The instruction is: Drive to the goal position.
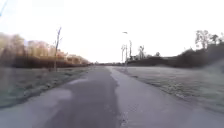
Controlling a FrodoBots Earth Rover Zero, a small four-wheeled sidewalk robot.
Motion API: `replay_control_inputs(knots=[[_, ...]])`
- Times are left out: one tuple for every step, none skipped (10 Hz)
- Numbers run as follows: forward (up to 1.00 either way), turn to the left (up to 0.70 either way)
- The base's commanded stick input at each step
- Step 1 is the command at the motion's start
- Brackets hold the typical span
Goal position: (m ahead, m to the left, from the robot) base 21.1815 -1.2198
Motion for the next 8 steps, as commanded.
replay_control_inputs(knots=[[0.85,0.00],[0.85,0.00],[0.85,0.00],[0.85,0.00],[0.85,0.00],[0.85,0.00],[0.94,0.00],[1.00,0.00]])
